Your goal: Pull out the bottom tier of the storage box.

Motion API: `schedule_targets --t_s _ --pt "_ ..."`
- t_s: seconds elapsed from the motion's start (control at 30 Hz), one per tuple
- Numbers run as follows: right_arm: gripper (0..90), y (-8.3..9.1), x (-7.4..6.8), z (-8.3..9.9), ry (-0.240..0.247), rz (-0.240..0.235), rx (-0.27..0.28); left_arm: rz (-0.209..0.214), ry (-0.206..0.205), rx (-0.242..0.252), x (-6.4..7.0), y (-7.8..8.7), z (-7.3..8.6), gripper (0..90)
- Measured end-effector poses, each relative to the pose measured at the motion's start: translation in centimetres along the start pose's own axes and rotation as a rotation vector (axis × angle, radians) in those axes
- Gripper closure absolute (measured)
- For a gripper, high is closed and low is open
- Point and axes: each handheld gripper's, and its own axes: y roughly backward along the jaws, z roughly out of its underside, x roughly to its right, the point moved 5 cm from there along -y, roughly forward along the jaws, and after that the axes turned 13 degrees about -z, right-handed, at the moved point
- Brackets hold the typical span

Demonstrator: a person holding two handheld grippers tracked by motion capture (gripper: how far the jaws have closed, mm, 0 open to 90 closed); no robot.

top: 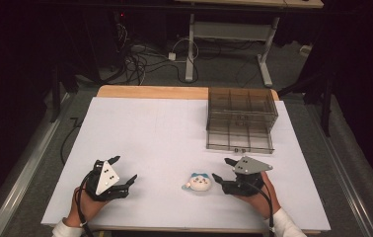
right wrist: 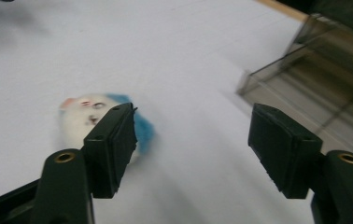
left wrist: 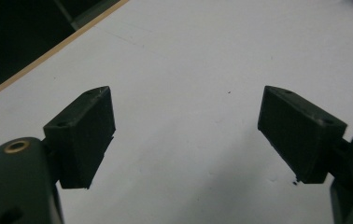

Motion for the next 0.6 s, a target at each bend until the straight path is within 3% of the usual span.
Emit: schedule_targets --t_s 0.3,0.43,0.6 --pt "27.9 -3.2 -3.5 -0.1 -0.005 -0.091 -0.074 0.001 -0.007 -0.004 0.0 0.0 0.0 18.1" --pt "27.8 -4.1 -3.9 0.0 -0.011 -0.069 -0.112 -0.001 -0.012 -0.003 0.1 0.0 0.0 18.1" --pt "28.8 -4.9 -3.6 0.5 -0.067 -0.053 -0.147 -0.001 -0.01 -0.001 0.0 0.0 0.0 18.1"
